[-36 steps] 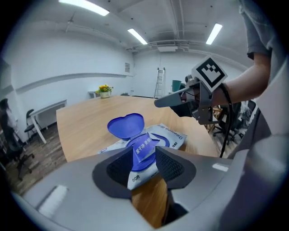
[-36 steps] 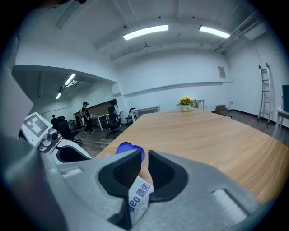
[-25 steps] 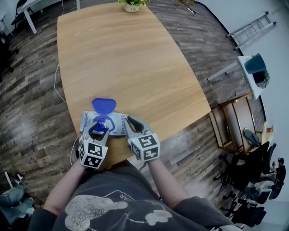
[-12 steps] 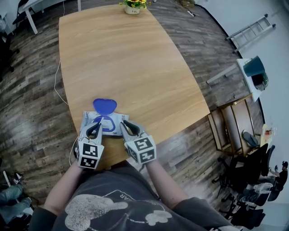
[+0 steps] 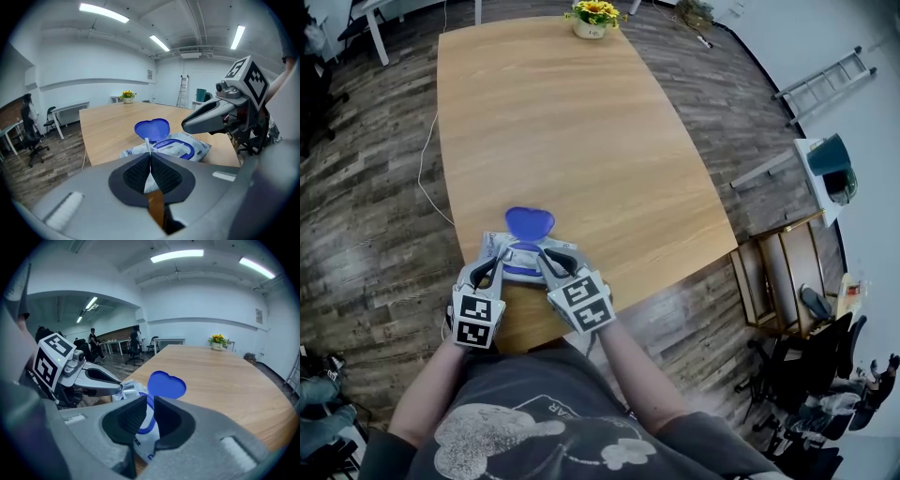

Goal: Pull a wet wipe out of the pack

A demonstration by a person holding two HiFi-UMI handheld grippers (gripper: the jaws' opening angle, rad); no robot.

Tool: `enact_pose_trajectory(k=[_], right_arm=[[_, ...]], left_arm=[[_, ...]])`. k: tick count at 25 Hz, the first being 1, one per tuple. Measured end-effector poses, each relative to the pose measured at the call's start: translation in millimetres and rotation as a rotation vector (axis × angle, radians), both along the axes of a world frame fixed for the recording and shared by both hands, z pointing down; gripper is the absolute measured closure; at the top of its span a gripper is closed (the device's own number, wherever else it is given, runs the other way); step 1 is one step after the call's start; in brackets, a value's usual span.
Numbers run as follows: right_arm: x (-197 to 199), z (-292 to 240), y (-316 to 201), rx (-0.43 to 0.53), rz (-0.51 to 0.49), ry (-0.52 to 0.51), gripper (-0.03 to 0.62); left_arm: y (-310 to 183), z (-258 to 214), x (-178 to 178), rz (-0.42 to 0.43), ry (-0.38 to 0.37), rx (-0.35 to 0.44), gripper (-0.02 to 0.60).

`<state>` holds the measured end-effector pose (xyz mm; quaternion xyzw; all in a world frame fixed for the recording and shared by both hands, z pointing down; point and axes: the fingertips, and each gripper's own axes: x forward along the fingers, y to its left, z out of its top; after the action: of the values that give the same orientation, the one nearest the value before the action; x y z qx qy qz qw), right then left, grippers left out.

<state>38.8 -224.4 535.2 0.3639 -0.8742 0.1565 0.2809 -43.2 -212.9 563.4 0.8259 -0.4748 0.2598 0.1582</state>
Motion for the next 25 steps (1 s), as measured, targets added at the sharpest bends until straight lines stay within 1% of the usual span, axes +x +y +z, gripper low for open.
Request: enact_pose_trajectory(k=[3,5,8,12,15,18,20,25], right_arm=[[-19,11,0,-0.014,-0.060,0.065,0.544],[-29,22,2,-0.030,-0.115,0.122,0.518],[-39,37,7,-0.056,-0.185,0.212,0.507],[-42,52,9,-0.088,-0.216,0.290,0.500],[-42,56,10,-0.089,-0.234,0.332,0.500],[-45,58,9,-0.106,-0.246,0.357,0.504],[-47,59,9,-0.125,-0.238,0.358,0.523],[-47,60,8,-0.142,-0.197,0.303,0.544]], left_arm=[[1,10,-2,0.018,-0.021,-0.011,0.558],[2,16,-2,0.025,-0.028,-0.022,0.558],[3,21,-2,0.030,-0.030,-0.043,0.558],[5,28,-6,0.036,-0.020,-0.063,0.558],[9,31,-5,0.047,-0.010,-0.073,0.560],[8,33,-5,0.056,-0.004,-0.082,0.560],[8,35,-6,0.060,0.001,-0.087,0.560],[7,37,-5,0.069,0.009,-0.091,0.560]])
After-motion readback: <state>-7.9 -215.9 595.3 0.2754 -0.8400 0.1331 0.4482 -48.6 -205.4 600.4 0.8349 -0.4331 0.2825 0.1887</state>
